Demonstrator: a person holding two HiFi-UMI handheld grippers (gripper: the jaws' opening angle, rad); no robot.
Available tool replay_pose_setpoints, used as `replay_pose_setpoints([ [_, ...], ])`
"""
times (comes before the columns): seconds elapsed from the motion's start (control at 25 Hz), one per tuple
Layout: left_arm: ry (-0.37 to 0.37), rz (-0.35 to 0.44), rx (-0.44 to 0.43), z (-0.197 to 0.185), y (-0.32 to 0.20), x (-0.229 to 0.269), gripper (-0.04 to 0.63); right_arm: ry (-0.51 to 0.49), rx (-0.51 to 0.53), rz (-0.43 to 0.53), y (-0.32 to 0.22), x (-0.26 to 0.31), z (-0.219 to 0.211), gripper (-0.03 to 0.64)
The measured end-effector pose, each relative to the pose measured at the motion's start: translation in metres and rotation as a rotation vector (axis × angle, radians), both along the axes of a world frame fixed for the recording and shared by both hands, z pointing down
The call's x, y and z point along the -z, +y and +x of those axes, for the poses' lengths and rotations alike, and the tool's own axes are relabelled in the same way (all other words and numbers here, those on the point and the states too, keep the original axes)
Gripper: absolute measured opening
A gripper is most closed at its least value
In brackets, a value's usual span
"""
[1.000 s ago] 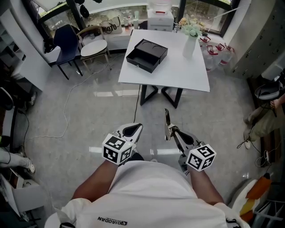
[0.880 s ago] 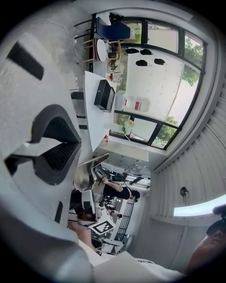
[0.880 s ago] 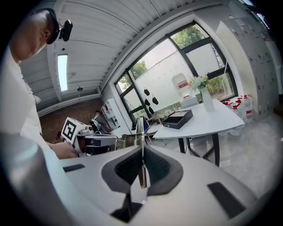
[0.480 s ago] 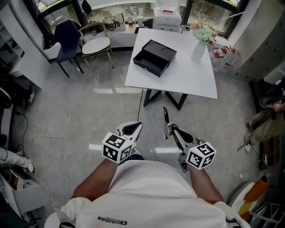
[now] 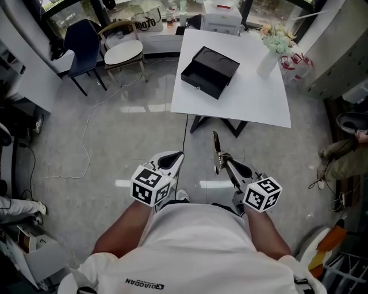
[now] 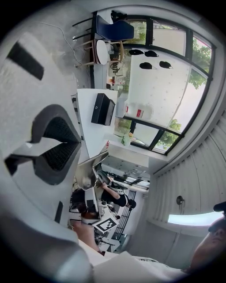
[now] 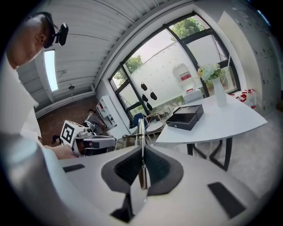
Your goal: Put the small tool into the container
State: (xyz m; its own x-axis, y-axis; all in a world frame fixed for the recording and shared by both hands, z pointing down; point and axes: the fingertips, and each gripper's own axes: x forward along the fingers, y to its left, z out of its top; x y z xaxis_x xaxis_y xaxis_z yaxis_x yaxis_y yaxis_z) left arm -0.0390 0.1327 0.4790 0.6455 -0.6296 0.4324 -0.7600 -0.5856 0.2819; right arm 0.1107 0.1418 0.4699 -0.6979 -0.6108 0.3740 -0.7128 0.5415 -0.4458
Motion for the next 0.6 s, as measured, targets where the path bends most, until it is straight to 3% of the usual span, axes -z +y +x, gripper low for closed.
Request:
replay_pose_setpoints([
  [0.6,0.028,-0.045,0.010,-0.031,-0.028,-0.026,0.009,0.028,-0.036,-0.032,-0.039,-0.015,-0.024,0.020],
])
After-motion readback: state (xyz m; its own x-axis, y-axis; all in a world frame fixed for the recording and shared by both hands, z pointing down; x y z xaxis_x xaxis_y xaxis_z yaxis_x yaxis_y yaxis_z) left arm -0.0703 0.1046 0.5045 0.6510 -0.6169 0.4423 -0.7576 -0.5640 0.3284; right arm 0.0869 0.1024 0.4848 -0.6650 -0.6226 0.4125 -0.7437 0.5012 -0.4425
